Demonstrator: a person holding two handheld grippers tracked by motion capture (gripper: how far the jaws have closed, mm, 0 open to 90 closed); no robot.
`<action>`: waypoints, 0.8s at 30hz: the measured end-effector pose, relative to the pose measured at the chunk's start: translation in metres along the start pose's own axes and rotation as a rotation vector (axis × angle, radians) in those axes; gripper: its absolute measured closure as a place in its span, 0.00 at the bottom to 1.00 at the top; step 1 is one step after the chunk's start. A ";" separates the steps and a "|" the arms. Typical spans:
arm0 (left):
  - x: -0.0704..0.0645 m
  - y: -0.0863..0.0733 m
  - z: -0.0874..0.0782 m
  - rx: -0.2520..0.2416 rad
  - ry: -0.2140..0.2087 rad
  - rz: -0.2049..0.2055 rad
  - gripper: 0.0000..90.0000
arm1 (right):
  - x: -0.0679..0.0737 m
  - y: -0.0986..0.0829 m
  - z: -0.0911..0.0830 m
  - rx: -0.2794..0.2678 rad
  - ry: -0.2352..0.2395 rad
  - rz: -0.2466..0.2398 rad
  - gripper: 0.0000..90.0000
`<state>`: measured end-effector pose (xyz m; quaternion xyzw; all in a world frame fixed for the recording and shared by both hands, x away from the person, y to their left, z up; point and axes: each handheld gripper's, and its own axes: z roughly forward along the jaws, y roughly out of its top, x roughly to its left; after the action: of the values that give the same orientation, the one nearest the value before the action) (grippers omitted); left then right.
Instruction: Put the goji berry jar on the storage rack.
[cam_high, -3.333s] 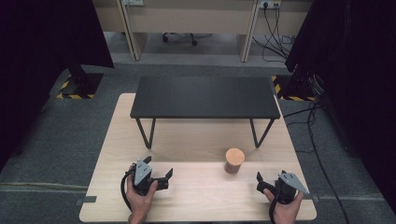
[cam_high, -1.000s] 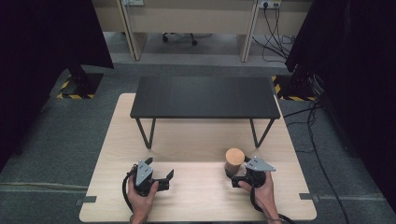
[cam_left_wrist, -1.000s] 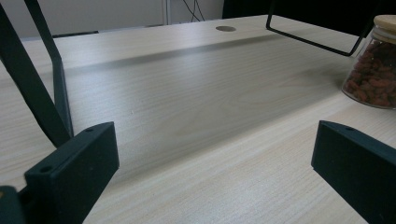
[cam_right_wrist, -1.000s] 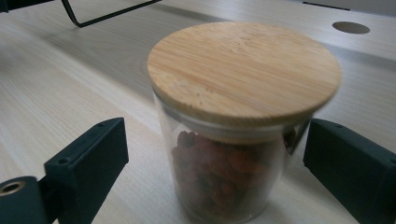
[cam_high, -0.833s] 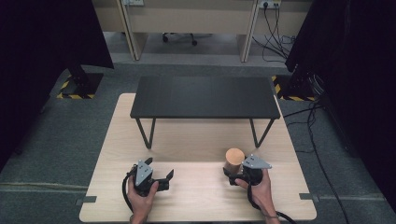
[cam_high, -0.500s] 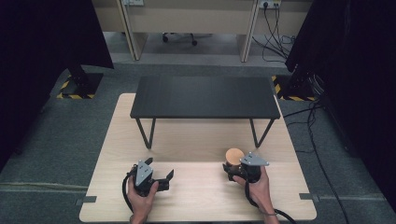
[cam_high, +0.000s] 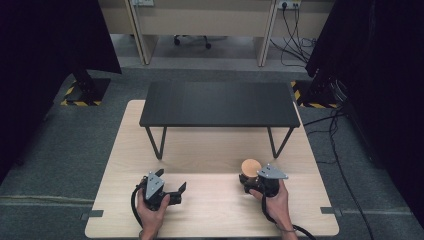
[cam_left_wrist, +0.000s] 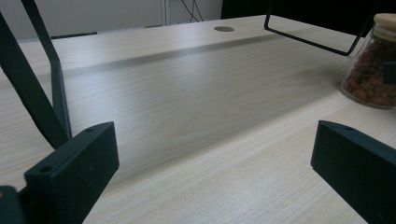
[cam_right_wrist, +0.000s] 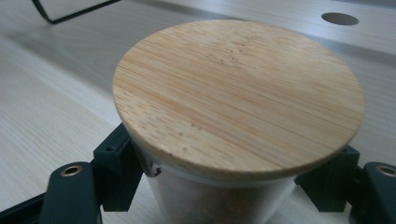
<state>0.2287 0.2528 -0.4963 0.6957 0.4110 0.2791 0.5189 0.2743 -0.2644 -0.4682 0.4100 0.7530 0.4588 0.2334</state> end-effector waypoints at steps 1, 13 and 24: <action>0.000 0.000 0.000 -0.001 -0.001 0.000 0.00 | 0.008 0.001 -0.003 -0.007 -0.028 0.007 0.29; -0.001 0.000 0.000 -0.002 0.002 -0.001 0.00 | 0.071 0.022 -0.030 -0.071 -0.224 0.059 0.29; 0.000 0.000 0.000 -0.002 0.002 -0.003 0.00 | 0.077 0.045 -0.049 -0.101 -0.227 0.063 0.29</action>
<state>0.2282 0.2525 -0.4966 0.6943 0.4120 0.2794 0.5198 0.2139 -0.2137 -0.4036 0.4703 0.6845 0.4537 0.3231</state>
